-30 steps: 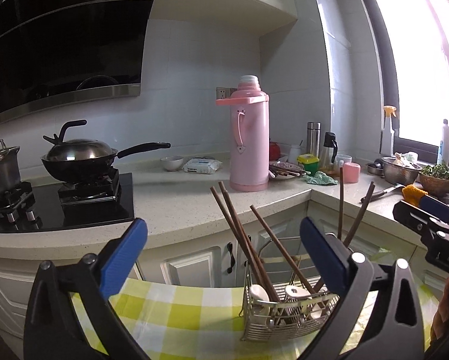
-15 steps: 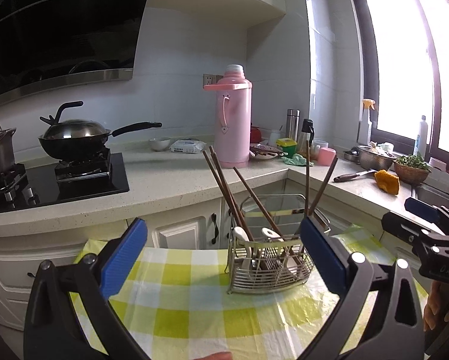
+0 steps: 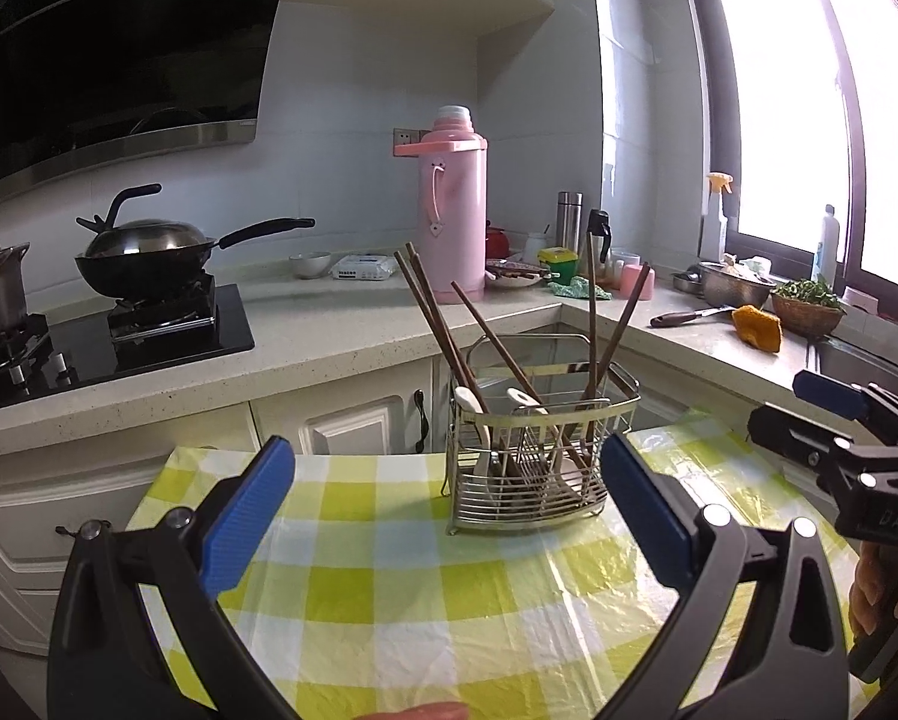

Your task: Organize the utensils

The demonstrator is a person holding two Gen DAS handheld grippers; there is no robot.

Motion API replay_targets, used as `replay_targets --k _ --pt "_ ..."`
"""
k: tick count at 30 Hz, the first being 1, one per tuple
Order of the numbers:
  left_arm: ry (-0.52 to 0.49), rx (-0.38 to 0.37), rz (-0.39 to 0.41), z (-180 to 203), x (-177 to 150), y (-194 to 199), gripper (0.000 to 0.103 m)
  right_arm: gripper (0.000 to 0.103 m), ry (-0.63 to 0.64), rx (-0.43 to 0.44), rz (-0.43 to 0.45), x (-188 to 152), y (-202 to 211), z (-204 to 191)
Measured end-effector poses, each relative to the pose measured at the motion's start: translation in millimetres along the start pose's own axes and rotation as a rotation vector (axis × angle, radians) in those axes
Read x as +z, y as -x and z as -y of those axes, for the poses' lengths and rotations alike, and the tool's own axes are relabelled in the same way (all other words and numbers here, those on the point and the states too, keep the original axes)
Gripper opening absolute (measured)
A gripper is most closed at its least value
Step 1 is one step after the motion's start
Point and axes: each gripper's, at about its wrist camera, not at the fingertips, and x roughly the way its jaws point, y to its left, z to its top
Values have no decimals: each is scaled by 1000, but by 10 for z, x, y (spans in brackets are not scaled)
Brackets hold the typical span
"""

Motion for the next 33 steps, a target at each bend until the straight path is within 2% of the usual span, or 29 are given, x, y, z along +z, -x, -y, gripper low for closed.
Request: replay_targets --k 3,6,13,18,33 --pt "18 -11 -7 -63 16 15 99 85 0 3 -6 -16 22 20" --pt "6 6 -2 -61 21 36 99 85 -10 9 -7 -26 48 49" --pt "-15 -12 -5 18 39 79 99 85 0 8 2 1 82 52" --pt "-36 25 52 61 36 123 99 85 -8 4 10 23 97 82" --pt "-57 12 -7 114 13 27 99 85 -3 11 7 9 97 57"
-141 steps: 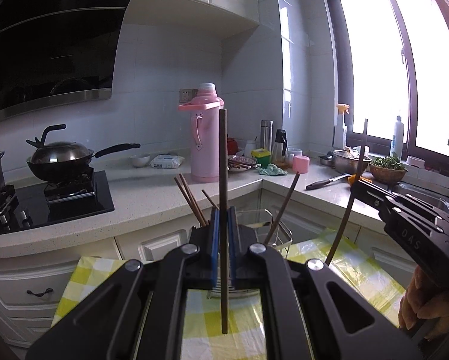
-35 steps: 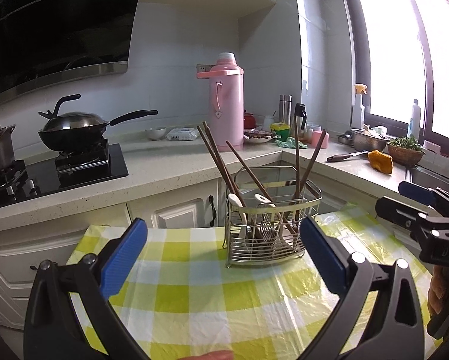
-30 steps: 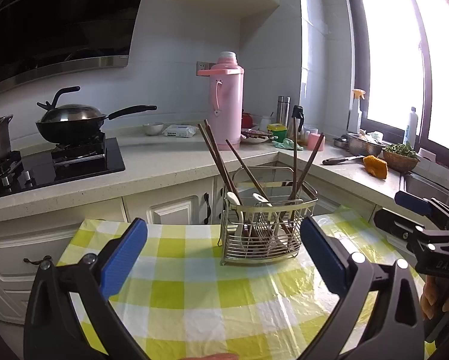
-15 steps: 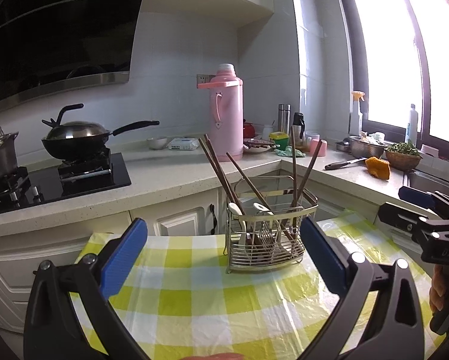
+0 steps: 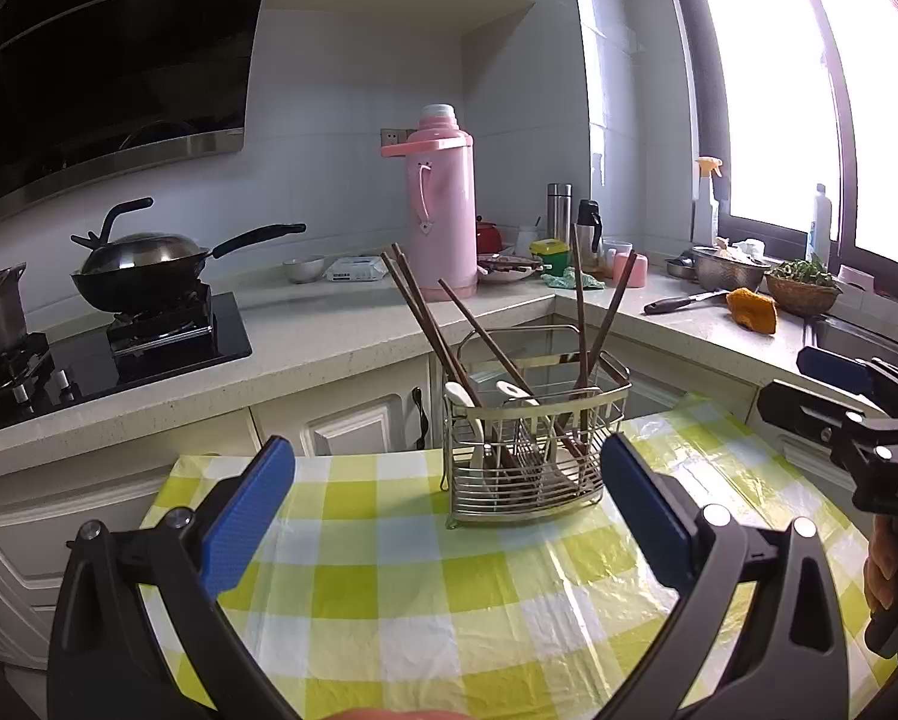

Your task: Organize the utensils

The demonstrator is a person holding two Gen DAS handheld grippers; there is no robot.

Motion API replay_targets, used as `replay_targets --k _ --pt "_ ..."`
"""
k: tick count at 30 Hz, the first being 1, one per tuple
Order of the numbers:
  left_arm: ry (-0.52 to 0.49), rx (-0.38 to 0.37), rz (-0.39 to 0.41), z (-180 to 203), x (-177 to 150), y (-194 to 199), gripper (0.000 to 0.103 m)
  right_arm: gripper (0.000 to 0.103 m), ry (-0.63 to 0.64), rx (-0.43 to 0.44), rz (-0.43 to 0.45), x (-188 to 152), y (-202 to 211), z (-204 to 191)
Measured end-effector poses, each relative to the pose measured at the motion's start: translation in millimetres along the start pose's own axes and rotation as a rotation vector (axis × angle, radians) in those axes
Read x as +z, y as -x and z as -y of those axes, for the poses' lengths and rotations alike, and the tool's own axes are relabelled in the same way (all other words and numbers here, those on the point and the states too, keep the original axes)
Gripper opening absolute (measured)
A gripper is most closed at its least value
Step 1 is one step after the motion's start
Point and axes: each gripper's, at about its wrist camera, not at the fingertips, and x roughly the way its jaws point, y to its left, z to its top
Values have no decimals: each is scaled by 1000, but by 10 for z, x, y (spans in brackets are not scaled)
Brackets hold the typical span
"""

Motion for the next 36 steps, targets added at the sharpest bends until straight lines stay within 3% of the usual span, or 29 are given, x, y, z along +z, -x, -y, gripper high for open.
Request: replay_targets --k 17,36 --pt "9 -45 3 30 -27 34 99 85 5 5 -14 -37 -44 -23" --pt "3 -45 -5 87 -45 20 99 85 1 4 -20 -89 -67 -22"
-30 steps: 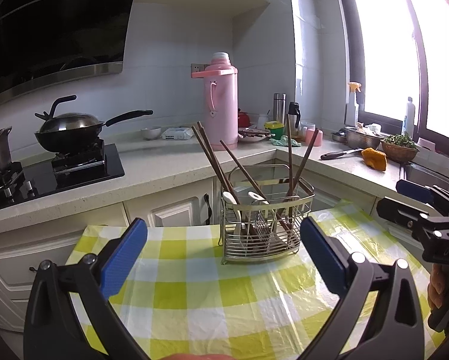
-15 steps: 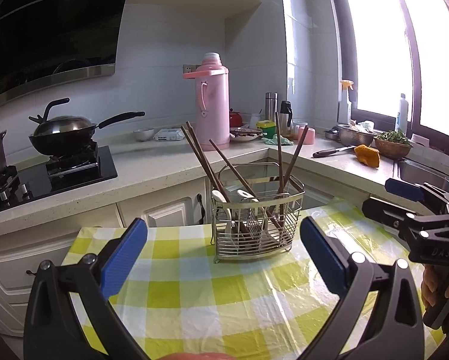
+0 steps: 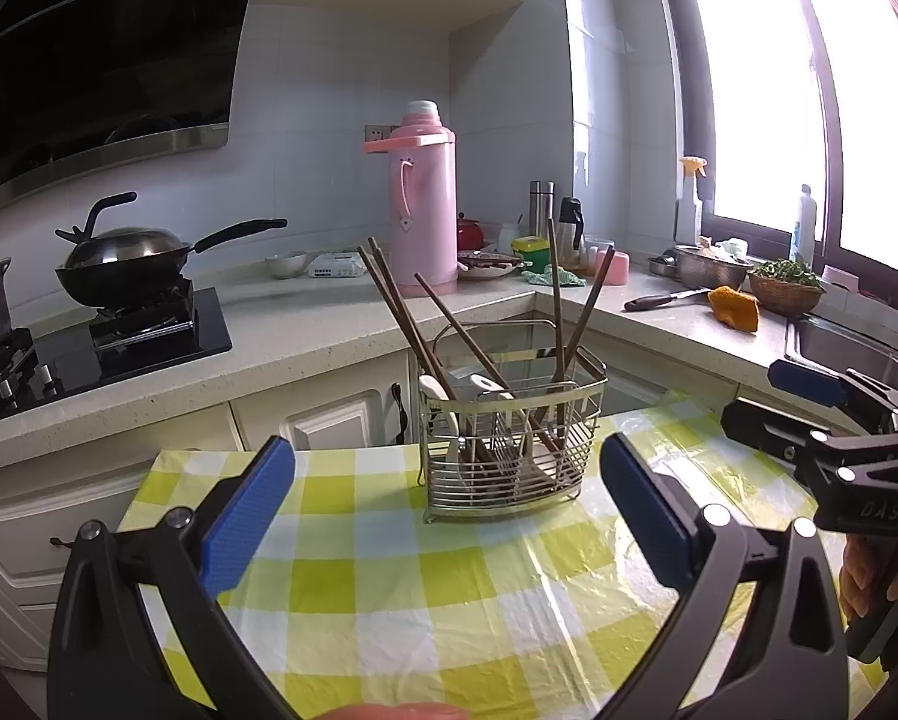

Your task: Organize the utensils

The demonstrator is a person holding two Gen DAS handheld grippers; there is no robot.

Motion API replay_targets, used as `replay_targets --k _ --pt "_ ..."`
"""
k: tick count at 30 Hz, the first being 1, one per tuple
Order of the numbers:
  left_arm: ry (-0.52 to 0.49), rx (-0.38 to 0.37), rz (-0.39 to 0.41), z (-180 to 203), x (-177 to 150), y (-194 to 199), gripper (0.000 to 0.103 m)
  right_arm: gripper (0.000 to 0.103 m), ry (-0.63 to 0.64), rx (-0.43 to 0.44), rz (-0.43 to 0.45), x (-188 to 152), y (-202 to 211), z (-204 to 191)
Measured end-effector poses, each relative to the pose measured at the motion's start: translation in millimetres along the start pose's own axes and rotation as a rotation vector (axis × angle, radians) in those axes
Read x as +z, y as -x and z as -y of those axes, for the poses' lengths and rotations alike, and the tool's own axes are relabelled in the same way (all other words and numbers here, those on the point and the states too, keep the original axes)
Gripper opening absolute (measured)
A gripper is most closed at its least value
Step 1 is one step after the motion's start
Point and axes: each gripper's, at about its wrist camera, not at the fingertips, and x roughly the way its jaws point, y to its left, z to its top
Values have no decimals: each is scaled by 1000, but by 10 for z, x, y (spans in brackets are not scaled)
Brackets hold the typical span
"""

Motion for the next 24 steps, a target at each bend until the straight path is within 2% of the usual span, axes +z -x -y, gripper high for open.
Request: replay_targets --k 24 --pt "5 0 -1 -17 -8 -6 99 85 -6 2 -5 -17 -33 -45"
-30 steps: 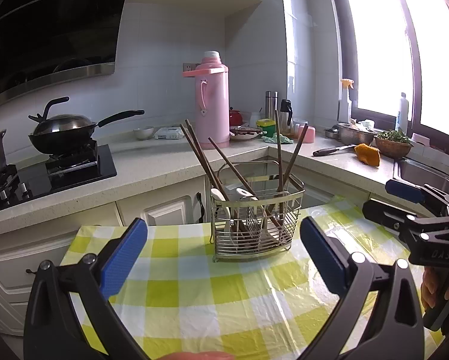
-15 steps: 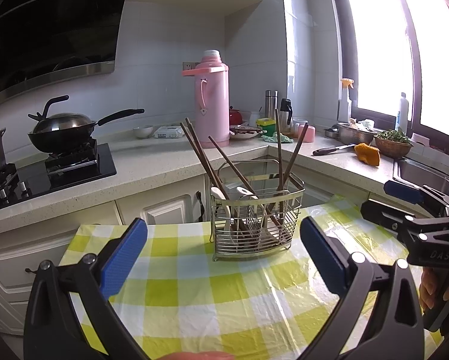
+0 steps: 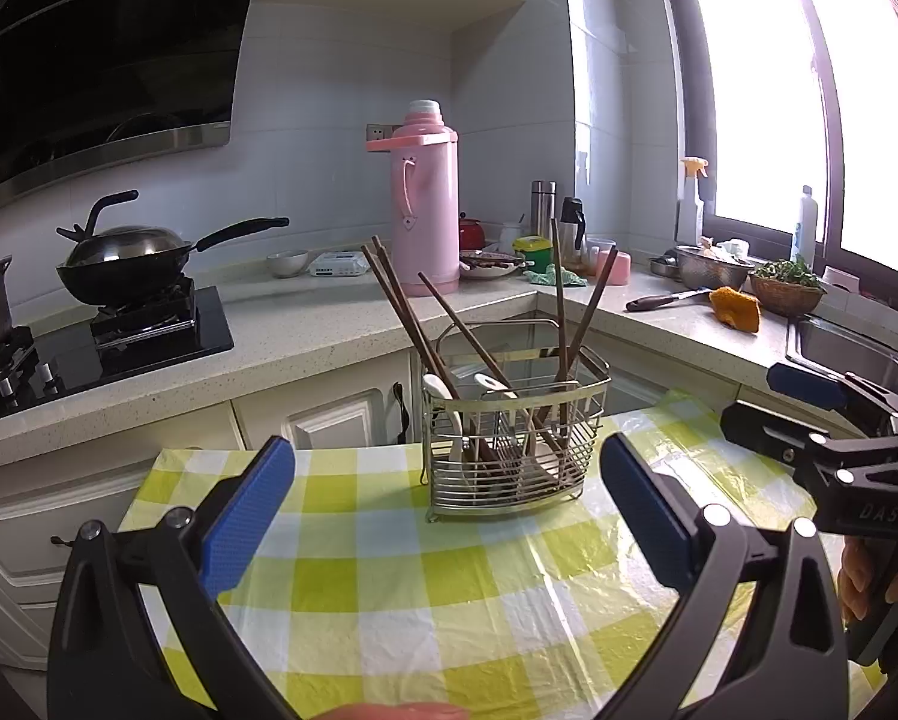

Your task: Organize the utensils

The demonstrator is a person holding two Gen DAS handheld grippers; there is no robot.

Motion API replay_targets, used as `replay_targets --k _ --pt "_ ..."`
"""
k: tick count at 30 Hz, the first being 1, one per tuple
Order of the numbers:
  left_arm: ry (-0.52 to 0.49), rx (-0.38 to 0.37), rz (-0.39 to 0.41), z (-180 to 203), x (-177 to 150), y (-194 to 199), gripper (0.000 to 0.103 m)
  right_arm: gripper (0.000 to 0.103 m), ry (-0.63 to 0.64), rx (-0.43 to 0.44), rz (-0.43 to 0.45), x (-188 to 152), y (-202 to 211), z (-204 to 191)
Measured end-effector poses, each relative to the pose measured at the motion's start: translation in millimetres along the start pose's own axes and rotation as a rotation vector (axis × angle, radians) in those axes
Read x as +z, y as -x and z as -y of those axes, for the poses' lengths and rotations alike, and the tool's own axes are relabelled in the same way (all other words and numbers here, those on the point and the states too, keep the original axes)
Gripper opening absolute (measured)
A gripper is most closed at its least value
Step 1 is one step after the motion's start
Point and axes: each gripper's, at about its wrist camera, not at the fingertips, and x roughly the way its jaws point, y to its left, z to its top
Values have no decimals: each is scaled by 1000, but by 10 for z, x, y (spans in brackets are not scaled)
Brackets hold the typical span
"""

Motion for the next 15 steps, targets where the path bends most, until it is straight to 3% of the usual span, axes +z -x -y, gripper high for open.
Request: replay_targets --k 15 --pt "-6 -1 0 5 5 0 99 85 -1 7 -3 -10 -7 -19"
